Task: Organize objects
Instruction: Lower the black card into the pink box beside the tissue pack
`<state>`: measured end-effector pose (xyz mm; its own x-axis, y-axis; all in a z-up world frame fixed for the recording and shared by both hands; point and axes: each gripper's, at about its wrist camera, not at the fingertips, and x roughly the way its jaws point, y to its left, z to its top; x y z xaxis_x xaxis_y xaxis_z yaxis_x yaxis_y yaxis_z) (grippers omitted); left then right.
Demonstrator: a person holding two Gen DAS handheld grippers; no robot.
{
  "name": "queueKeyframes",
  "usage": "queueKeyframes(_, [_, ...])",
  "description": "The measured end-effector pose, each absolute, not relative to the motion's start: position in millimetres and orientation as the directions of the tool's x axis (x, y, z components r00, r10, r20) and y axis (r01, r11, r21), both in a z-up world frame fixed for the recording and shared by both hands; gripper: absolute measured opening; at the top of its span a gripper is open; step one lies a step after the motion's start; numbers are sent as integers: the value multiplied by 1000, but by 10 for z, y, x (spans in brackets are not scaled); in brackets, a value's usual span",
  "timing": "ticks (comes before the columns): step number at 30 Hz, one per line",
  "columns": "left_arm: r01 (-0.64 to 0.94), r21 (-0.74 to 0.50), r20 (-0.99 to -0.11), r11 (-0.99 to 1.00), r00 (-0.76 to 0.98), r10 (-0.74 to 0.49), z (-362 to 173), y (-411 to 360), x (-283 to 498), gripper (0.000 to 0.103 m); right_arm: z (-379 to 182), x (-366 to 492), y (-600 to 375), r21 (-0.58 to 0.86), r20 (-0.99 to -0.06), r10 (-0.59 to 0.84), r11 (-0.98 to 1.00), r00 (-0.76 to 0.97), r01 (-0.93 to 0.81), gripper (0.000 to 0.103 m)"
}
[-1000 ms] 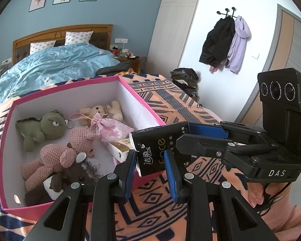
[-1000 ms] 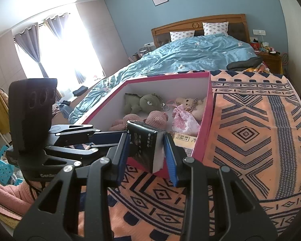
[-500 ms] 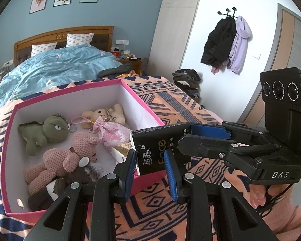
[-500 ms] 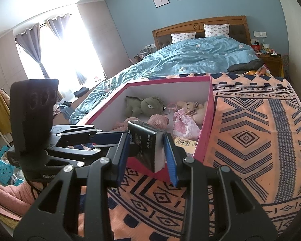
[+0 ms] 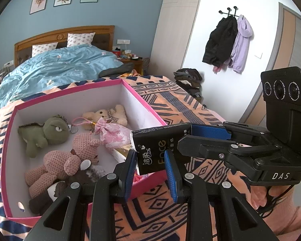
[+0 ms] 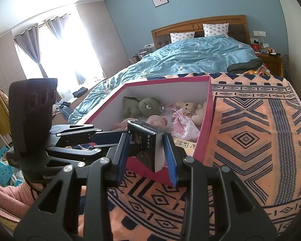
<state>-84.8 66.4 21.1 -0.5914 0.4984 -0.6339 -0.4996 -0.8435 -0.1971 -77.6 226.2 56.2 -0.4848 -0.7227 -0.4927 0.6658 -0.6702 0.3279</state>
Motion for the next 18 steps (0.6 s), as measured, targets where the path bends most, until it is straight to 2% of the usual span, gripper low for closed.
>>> queueKeyframes(18, [-491, -195, -644, -849, -588, 489, 153, 625, -929, 28, 527, -832, 2224, 326, -508, -713, -678, -482, 659, 38])
